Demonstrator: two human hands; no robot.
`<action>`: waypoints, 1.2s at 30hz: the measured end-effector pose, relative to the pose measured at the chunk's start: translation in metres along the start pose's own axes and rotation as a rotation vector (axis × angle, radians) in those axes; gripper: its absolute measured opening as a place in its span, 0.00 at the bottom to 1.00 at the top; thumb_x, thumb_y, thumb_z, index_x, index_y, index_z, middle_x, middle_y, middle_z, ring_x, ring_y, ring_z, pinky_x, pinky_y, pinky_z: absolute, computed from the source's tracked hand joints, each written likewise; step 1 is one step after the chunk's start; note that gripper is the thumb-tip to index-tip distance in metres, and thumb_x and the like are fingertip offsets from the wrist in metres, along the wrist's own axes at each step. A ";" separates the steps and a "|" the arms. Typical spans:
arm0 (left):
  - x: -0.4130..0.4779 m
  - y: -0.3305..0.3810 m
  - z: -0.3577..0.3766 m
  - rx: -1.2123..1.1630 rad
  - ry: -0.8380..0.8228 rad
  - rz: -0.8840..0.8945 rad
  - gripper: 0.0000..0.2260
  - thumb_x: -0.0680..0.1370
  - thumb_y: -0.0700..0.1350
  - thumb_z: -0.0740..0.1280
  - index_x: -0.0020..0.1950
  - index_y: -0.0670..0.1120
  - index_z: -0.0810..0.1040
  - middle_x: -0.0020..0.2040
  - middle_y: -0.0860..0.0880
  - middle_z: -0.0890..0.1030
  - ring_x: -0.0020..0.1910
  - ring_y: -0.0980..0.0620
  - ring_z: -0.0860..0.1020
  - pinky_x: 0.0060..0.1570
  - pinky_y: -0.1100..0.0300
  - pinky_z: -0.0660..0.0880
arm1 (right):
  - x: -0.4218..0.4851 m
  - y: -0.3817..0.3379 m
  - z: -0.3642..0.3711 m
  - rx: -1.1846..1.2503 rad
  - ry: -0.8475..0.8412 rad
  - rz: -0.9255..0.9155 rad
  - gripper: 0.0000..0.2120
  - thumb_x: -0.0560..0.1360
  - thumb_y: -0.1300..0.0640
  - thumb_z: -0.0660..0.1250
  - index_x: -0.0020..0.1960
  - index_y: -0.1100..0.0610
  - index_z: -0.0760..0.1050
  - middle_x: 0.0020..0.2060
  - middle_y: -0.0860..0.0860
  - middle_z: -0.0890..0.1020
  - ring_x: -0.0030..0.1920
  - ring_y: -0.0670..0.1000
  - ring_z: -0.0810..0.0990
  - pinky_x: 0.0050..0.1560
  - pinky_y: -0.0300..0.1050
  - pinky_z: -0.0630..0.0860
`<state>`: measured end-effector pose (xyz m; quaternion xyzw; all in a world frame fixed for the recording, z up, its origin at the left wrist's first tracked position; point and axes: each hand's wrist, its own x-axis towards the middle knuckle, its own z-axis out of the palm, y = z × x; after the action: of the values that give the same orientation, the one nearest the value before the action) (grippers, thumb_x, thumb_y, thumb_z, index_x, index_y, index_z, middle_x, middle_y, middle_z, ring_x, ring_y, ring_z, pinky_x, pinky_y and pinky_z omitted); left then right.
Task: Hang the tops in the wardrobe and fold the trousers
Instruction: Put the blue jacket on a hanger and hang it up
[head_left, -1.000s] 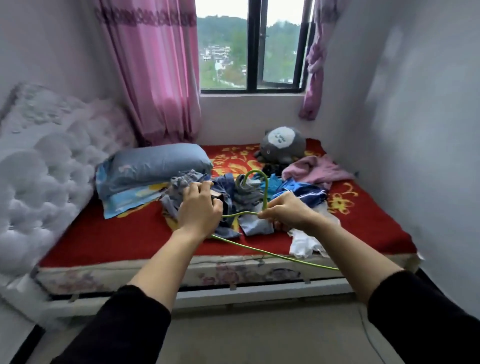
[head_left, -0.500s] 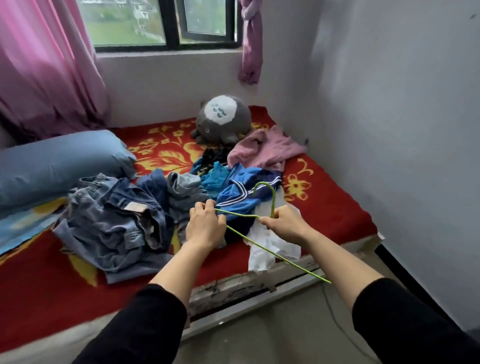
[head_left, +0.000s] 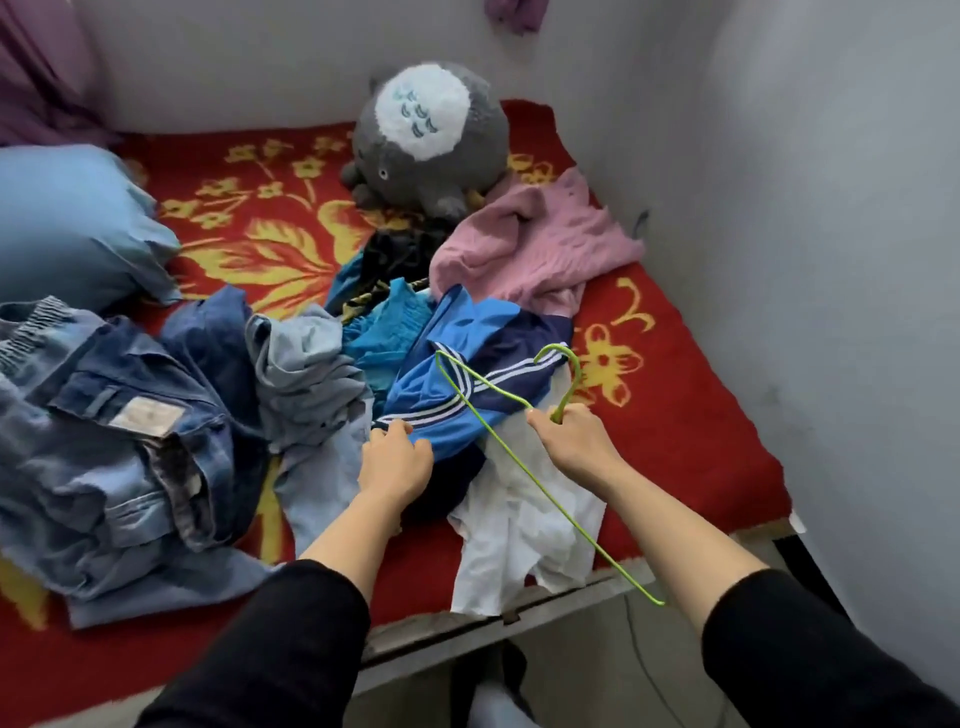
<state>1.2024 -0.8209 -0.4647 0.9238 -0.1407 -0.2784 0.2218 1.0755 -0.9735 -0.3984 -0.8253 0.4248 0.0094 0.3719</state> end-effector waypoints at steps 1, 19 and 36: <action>0.018 0.003 0.006 -0.008 -0.020 -0.035 0.18 0.79 0.46 0.56 0.69 0.43 0.67 0.67 0.37 0.67 0.67 0.38 0.66 0.65 0.50 0.63 | 0.022 0.001 0.001 -0.004 0.000 -0.020 0.25 0.79 0.51 0.61 0.26 0.56 0.58 0.24 0.51 0.65 0.33 0.54 0.68 0.39 0.49 0.62; 0.209 -0.027 0.073 0.099 -0.055 -0.513 0.28 0.78 0.57 0.59 0.65 0.34 0.67 0.60 0.34 0.73 0.61 0.36 0.70 0.48 0.51 0.71 | 0.202 0.036 0.099 -0.070 -0.125 -0.147 0.14 0.78 0.53 0.59 0.36 0.55 0.62 0.44 0.61 0.80 0.47 0.65 0.75 0.44 0.55 0.69; 0.075 0.023 0.002 -0.968 -0.404 -0.309 0.14 0.71 0.27 0.63 0.33 0.44 0.73 0.35 0.47 0.79 0.36 0.51 0.80 0.40 0.58 0.79 | 0.163 0.012 0.089 0.090 -0.354 0.123 0.25 0.70 0.32 0.62 0.35 0.55 0.75 0.37 0.55 0.80 0.46 0.60 0.79 0.51 0.52 0.75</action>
<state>1.2586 -0.8707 -0.4892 0.6543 0.1011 -0.5126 0.5467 1.1982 -1.0355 -0.5244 -0.7658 0.4023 0.1579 0.4763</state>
